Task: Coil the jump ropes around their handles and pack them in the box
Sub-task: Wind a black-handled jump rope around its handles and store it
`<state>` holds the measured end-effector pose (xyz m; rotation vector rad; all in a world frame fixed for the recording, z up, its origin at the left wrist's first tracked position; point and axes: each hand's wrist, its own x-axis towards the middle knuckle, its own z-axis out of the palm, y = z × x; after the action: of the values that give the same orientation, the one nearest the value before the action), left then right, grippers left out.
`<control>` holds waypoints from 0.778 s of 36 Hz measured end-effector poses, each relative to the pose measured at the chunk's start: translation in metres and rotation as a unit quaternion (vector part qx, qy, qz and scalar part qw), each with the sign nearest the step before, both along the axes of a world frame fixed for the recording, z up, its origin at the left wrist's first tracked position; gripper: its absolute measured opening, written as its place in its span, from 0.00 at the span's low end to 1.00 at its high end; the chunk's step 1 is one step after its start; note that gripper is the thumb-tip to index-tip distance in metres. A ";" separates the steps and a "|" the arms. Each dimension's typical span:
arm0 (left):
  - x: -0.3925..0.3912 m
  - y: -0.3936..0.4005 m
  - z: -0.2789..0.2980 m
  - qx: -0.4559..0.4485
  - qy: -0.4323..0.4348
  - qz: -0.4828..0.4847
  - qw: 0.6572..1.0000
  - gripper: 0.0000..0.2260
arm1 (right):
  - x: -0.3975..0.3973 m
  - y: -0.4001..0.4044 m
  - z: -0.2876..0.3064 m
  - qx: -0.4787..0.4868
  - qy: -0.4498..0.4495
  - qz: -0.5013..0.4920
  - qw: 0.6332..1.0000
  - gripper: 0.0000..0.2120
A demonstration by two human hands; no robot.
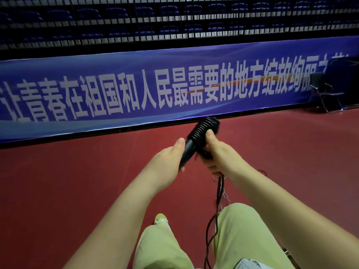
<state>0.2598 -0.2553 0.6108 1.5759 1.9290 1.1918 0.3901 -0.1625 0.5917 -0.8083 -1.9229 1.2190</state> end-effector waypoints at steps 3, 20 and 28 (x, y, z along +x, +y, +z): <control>-0.010 0.002 -0.004 0.016 0.092 0.070 0.993 0.23 | 0.003 0.001 0.000 -0.054 0.003 0.035 0.998 0.36; 0.027 0.002 -0.015 0.089 -0.141 -0.030 0.986 0.22 | -0.003 -0.017 0.006 0.119 0.037 -0.097 0.987 0.29; 0.032 0.001 -0.017 0.075 -0.293 -0.080 0.950 0.19 | -0.010 -0.018 0.008 0.175 0.043 -0.128 0.975 0.22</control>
<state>0.2917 -0.2540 0.5939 1.2230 1.3314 1.5457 0.3804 -0.1805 0.5996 -0.7713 -1.8271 0.7221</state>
